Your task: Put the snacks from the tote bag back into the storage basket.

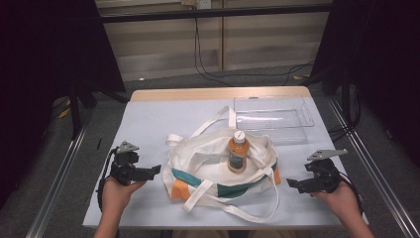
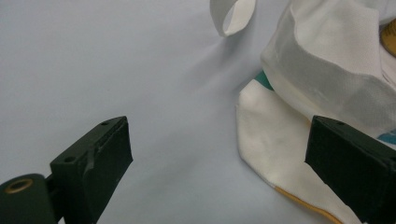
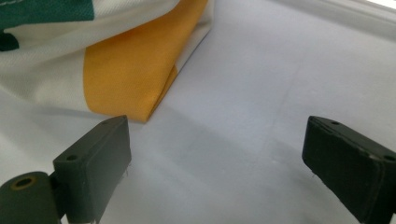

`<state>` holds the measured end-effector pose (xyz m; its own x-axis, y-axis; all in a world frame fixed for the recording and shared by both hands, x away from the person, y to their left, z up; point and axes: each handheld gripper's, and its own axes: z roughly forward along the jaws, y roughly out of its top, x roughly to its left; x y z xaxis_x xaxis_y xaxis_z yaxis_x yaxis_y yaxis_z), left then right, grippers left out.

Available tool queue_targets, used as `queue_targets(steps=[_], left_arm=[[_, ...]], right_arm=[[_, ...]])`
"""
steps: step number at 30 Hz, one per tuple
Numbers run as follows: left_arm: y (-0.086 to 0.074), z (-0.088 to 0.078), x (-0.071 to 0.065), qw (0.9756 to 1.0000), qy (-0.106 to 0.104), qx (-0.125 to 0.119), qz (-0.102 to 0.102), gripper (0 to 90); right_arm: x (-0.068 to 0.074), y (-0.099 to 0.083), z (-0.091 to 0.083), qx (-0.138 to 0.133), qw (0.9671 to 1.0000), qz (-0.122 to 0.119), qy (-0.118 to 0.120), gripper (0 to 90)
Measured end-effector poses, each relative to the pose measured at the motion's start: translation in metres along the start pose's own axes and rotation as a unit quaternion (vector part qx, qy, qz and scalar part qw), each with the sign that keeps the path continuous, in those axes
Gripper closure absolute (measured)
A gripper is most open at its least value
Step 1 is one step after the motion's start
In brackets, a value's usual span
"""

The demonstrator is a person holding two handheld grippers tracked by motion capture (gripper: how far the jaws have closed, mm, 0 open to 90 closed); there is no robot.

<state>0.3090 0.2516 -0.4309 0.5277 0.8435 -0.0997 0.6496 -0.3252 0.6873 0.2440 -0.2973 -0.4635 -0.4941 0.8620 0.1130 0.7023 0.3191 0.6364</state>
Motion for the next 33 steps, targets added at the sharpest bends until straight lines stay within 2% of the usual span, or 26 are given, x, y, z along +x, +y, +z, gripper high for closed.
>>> queue_targets(steps=[2, 4, 5, 7, 12, 13, 14, 15, 17, 19, 21, 23, 27, 28, 33], left_arm=[[-0.001, -0.001, 0.000, 1.0000, -0.003, 0.008, 0.003, 6.7], [-0.002, -0.001, 0.001, 1.0000, -0.003, 0.007, 0.005, 6.7], [-0.002, -0.002, 0.001, 1.0000, -0.002, 0.006, 0.003, 6.6], [-0.003, -0.003, 0.002, 0.9999, -0.003, 0.008, 0.011, 6.4], [-0.005, -0.004, 0.004, 1.0000, 0.002, 0.003, 0.007, 6.4], [-0.007, -0.004, 0.003, 1.0000, -0.003, 0.002, 0.003, 6.3], [-0.007, -0.005, 0.005, 0.9999, 0.002, 0.009, 0.014, 6.4], [-0.007, -0.005, 0.004, 0.9999, 0.001, 0.012, 0.012, 6.4], [-0.008, -0.005, 0.004, 0.9999, 0.002, 0.008, 0.007, 6.4], [-0.008, -0.006, 0.004, 1.0000, 0.001, 0.006, 0.005, 6.3], [-0.008, -0.007, 0.005, 0.9998, 0.004, 0.012, 0.015, 6.4], [-0.008, -0.007, 0.006, 0.9999, 0.000, 0.011, 0.011, 6.4], [-0.010, -0.006, 0.007, 0.9999, 0.000, 0.013, 0.008, 6.4], [-0.010, -0.005, 0.008, 0.9998, -0.002, 0.018, 0.010, 6.4], [-0.010, -0.003, 0.006, 0.9999, -0.005, 0.011, 0.002, 6.4]], right_arm=[[0.001, 0.002, 0.002, 0.017, 0.9998, -0.010, 0.002, 8.5], [0.002, 0.003, 0.002, 0.021, 0.9998, -0.005, 0.002, 8.5], [0.001, 0.004, 0.002, 0.021, 0.9997, -0.011, 0.007, 8.5], [0.001, 0.008, 0.002, 0.033, 0.9994, -0.008, 0.010, 8.7], [-0.001, 0.016, 0.001, 0.036, 0.9991, -0.002, 0.020, 8.8], [-0.001, 0.018, 0.001, 0.041, 0.9990, -0.006, 0.018, 8.8], [0.000, 0.021, 0.001, 0.053, 0.9984, -0.015, 0.017, 8.8], [0.000, 0.022, 0.002, 0.056, 0.9981, -0.020, 0.017, 8.8], [0.002, 0.027, 0.001, 0.074, 0.9966, -0.035, 0.010, 8.8], [0.003, 0.032, 0.001, 0.088, 0.9953, -0.038, 0.013, 8.8], [0.005, 0.040, 0.001, 0.107, 0.9927, -0.055, 0.013, 8.8], [0.005, 0.045, -0.001, 0.114, 0.9913, -0.064, 0.012, 8.8], [0.007, 0.052, -0.001, 0.125, 0.9900, -0.064, 0.016, 8.7], [0.006, 0.054, -0.002, 0.131, 0.9885, -0.073, 0.017, 8.7], [0.010, 0.062, 0.001, 0.160, 0.9827, -0.091, 0.019, 8.7]])
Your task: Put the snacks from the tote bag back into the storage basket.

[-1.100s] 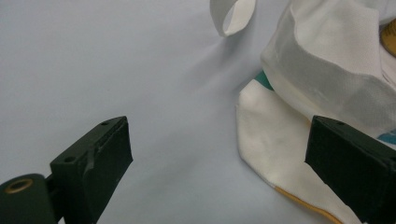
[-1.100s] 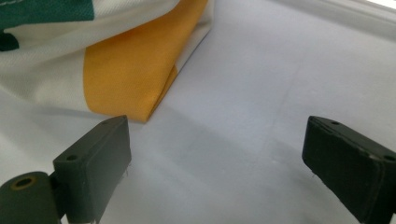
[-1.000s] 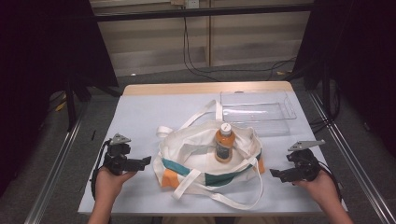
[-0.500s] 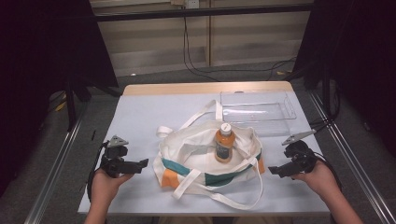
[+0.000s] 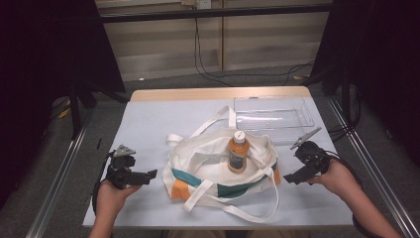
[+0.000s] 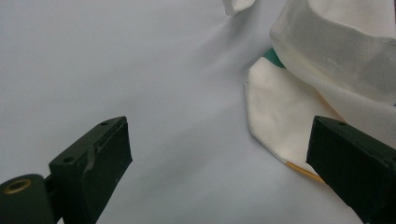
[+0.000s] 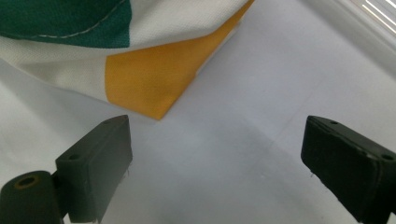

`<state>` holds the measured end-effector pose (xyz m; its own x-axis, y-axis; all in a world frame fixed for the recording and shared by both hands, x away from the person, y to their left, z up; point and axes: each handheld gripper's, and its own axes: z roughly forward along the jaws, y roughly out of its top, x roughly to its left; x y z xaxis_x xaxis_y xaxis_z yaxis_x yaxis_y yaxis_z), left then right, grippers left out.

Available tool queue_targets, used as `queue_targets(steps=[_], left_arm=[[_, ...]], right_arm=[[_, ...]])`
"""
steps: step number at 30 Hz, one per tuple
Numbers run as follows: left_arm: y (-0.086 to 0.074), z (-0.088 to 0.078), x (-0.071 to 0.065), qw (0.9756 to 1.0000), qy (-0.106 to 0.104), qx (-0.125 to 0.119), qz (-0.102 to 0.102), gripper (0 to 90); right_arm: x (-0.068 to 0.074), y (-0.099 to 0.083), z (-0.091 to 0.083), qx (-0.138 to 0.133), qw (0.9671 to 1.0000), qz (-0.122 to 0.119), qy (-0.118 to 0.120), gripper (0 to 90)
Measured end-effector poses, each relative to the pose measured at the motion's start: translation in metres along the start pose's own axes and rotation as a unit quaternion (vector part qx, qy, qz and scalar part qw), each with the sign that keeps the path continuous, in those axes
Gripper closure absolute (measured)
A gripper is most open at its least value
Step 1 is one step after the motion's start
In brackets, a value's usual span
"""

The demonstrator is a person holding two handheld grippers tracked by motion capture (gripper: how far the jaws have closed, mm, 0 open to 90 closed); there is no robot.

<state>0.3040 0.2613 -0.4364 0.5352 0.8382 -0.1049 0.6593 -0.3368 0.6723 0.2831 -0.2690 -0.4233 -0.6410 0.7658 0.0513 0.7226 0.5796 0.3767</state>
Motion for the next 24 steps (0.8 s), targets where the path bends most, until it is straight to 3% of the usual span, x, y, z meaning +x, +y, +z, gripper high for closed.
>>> queue_targets(steps=[10, 24], left_arm=[[0.000, -0.002, 0.004, 0.9999, 0.000, 0.008, 0.007, 6.0], [0.000, -0.003, 0.004, 1.0000, -0.003, -0.004, 0.003, 5.6]], right_arm=[[0.002, 0.015, -0.011, 0.028, 0.9994, -0.022, -0.001, 8.8], [-0.001, 0.032, -0.027, 0.041, 0.9988, -0.025, 0.006, 8.6]])
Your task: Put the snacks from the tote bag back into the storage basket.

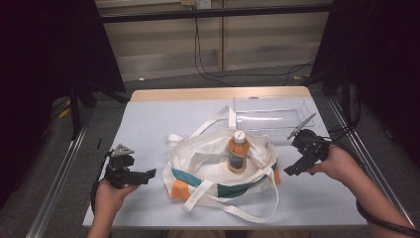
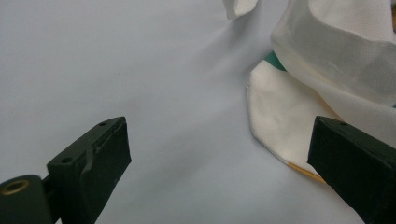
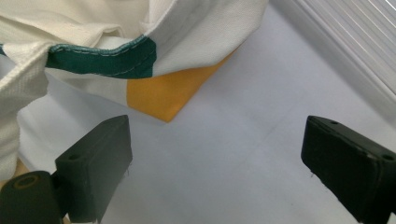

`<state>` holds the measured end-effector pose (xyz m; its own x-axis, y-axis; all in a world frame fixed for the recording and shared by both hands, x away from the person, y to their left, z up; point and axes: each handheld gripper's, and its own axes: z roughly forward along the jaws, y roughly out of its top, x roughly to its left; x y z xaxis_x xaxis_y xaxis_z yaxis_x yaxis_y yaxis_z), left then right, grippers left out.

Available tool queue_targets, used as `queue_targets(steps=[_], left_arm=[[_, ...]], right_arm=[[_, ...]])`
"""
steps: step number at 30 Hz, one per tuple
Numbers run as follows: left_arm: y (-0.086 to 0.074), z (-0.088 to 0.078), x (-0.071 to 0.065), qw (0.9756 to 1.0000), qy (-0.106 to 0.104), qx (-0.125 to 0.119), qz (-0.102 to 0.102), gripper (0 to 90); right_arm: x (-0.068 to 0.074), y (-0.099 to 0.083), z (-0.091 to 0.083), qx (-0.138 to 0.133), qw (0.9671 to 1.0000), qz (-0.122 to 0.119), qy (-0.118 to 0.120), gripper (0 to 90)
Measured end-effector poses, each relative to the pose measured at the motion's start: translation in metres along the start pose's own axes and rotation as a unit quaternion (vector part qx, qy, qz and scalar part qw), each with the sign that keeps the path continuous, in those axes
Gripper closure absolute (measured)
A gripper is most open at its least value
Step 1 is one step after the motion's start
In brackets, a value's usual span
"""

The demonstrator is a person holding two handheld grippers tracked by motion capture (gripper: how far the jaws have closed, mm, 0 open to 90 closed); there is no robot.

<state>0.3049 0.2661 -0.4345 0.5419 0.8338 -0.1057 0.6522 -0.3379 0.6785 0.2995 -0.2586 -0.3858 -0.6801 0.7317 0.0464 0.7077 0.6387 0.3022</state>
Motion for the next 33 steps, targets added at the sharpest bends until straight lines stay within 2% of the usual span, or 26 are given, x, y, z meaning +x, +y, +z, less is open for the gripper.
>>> queue_targets(steps=[2, 8, 16, 33], left_arm=[[0.000, -0.001, 0.001, 1.0000, 0.001, 0.006, 0.006, 5.6], [0.000, 0.000, 0.001, 1.0000, 0.003, 0.000, 0.005, 5.6], [0.000, 0.001, 0.000, 1.0000, 0.000, 0.003, 0.004, 5.6], [0.000, -0.001, 0.003, 1.0000, -0.002, 0.004, 0.005, 5.6]], right_arm=[[-0.001, 0.001, -0.002, 0.000, 1.0000, -0.001, 0.000, 8.6], [0.000, 0.007, -0.007, 0.014, 0.9999, -0.006, 0.000, 8.6], [-0.001, 0.018, -0.018, 0.012, 0.9999, -0.011, -0.001, 8.6], [0.011, 0.042, -0.025, 0.031, 0.9990, -0.030, 0.008, 8.6]])
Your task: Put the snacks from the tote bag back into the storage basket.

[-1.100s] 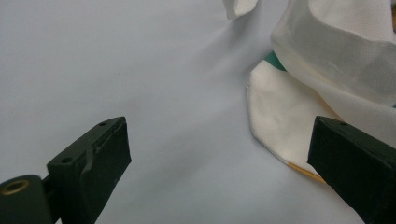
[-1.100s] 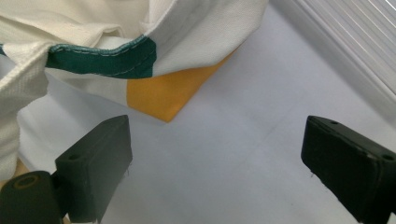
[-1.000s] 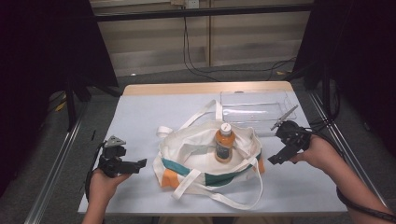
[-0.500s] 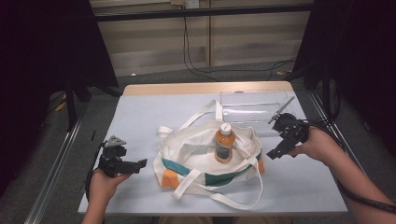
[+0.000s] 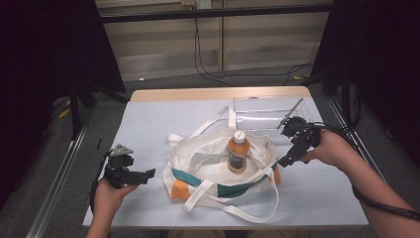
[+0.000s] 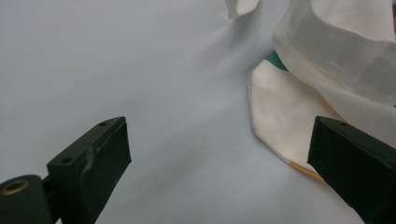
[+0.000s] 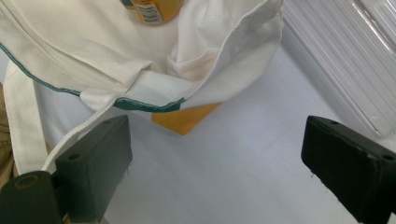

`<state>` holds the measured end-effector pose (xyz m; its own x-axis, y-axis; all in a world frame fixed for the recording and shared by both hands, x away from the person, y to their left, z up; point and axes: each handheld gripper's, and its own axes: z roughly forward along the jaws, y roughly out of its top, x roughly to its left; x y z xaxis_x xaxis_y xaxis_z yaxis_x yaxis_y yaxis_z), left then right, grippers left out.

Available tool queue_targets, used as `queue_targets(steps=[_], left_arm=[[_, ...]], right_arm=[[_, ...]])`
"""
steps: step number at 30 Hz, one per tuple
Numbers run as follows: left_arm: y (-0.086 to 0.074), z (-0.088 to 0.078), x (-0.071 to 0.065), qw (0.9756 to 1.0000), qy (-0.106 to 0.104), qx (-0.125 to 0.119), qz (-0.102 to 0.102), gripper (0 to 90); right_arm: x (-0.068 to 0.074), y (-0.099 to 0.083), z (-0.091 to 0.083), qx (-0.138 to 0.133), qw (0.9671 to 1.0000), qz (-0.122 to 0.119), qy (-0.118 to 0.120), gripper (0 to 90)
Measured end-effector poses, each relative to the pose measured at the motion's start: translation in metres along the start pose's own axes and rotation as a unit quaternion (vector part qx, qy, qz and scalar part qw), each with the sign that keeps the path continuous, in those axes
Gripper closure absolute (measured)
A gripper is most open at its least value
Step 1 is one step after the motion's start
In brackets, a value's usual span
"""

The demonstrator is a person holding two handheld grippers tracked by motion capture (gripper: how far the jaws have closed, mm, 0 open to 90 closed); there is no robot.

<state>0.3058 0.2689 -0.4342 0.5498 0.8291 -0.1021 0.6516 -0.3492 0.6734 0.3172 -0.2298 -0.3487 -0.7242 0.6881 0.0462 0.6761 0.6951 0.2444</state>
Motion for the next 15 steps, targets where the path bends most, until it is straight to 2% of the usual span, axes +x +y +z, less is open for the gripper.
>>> queue_targets(steps=[4, 10, 13, 15], left_arm=[[0.001, 0.001, -0.001, 1.0000, -0.001, -0.002, -0.003, 5.7], [0.001, 0.002, -0.002, 1.0000, -0.001, 0.003, 0.001, 5.7], [0.001, 0.001, -0.001, 1.0000, 0.000, 0.002, 0.003, 5.7], [0.001, 0.001, -0.002, 1.0000, -0.002, 0.002, 0.002, 5.7]], right_arm=[[0.002, 0.005, -0.001, 0.009, 0.9999, -0.008, -0.001, 8.6], [0.004, 0.011, -0.003, 0.006, 0.9999, -0.014, -0.001, 8.7], [0.006, 0.014, -0.005, 0.006, 1.0000, -0.007, -0.001, 8.7], [0.006, 0.016, -0.006, 0.003, 0.9999, -0.016, -0.001, 8.7]])
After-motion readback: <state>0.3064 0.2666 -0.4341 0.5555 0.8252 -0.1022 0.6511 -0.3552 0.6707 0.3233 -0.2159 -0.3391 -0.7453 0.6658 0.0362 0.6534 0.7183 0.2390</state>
